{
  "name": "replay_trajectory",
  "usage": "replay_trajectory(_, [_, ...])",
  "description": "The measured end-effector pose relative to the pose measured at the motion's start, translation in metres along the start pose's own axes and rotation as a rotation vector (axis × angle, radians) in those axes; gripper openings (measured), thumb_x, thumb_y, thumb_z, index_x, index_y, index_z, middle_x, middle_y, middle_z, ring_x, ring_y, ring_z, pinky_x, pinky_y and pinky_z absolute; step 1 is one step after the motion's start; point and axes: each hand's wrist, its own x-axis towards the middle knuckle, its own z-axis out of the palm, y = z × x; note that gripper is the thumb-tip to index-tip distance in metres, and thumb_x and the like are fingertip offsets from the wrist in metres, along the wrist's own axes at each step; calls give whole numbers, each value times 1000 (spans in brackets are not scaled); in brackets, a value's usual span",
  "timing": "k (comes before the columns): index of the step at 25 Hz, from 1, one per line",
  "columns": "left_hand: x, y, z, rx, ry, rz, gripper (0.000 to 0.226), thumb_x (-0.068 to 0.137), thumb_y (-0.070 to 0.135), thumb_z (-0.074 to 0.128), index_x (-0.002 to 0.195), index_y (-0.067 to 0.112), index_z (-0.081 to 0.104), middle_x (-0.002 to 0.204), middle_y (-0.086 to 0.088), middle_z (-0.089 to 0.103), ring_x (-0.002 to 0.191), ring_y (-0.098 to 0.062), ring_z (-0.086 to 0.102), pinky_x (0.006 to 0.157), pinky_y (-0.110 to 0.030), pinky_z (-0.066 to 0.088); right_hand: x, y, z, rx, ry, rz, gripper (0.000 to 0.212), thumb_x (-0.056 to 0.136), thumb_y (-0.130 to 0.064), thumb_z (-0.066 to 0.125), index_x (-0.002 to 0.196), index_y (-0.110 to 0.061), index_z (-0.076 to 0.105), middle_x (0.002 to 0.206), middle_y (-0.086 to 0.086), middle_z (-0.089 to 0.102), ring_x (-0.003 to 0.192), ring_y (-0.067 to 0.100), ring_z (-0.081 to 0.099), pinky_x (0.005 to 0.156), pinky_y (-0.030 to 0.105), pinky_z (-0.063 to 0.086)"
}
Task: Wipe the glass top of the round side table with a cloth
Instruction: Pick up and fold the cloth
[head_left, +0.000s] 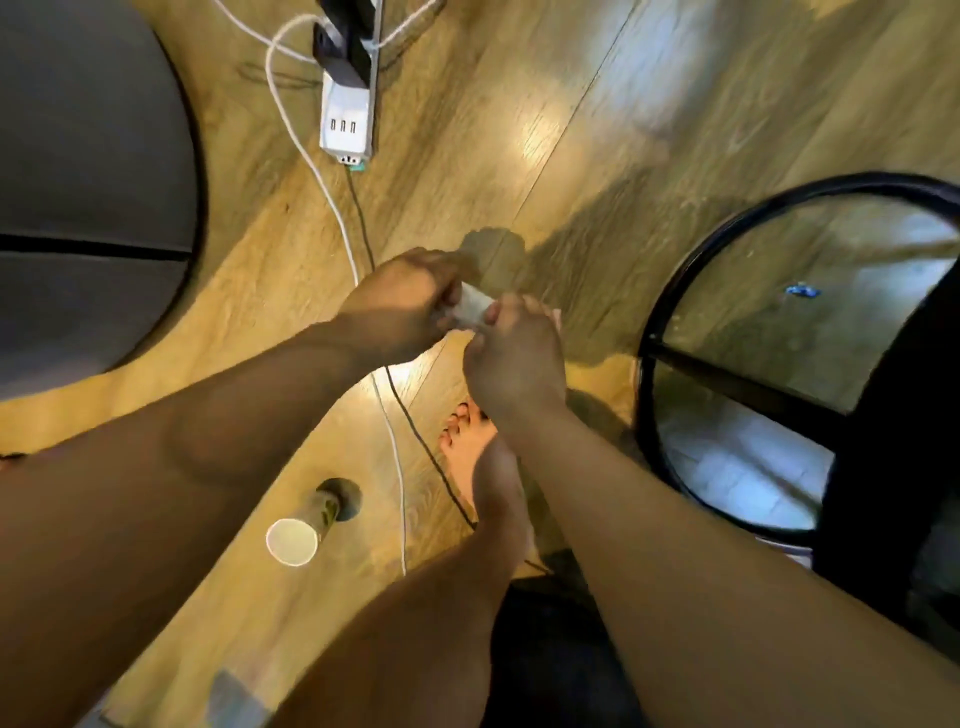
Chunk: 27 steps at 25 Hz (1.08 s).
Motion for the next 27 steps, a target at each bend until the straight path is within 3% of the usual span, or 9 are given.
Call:
replay_trajectory(2, [-30,22,-55,-76,-7,50,21,68,20,64,87,13,57,81,-3,61,74,-30,59,65,-33,45,-36,-17,-32,306,83,-57,28,83,-5,59,111,-5,59,111,14,61,105,32,55,94,41,43])
replay_trajectory(4, [-58,63,-113,-118,-35,63,33,67,24,68,97,19,54,80,4,60,70,-24,56,60,-33,44,-69,-35,-75,529,132,-167,31,81,-5,59,111,-7,57,105,13,63,94,32,57,79,34,42])
replay_trajectory(9, [-106,125,-190,103,1,86,55,63,65,80,108,38,66,94,9,72,80,-6,66,74,-30,56,-145,-53,-180,842,319,-434,47,84,-6,66,128,-16,55,109,7,69,95,23,63,82,28,48])
replay_trajectory(11, [-124,169,-194,-23,120,154,42,60,55,86,94,35,73,87,14,75,75,1,67,71,-27,59,-180,-26,-211,935,329,-478,48,82,-14,75,126,-17,57,105,4,70,93,18,67,85,33,54])
replay_trajectory(13, [-149,230,-180,-249,162,314,27,61,39,87,80,26,71,78,15,76,67,7,64,60,-20,56,-220,14,-225,868,294,-460,42,76,-28,80,112,-17,64,99,-2,72,90,11,68,80,37,57])
replay_trajectory(16, [-189,310,-137,-449,33,427,28,70,39,80,89,21,71,84,10,77,76,0,68,66,-21,55,-286,75,-224,705,382,-400,25,77,-28,79,86,-14,60,74,-9,63,69,3,56,61,32,49])
replay_trajectory(18, [-204,337,-100,-506,-94,463,27,73,24,75,98,17,70,92,10,77,82,4,66,71,-13,52,-321,109,-216,651,474,-370,18,84,-23,72,88,-16,56,74,-16,59,71,3,55,63,27,46])
replay_trajectory(22, [-221,361,-33,-445,-237,524,36,81,20,79,113,15,64,109,-4,71,100,-5,66,83,-25,54,-377,165,-193,600,580,-316,11,97,-22,59,109,-21,58,94,-11,65,88,8,63,74,33,53])
replay_trajectory(27, [-218,389,5,-378,-18,561,18,83,24,74,98,20,64,93,-2,69,91,-17,67,79,-43,54,-397,195,-191,548,681,-246,6,101,-21,50,106,-21,52,93,-15,61,88,-6,57,66,12,43])
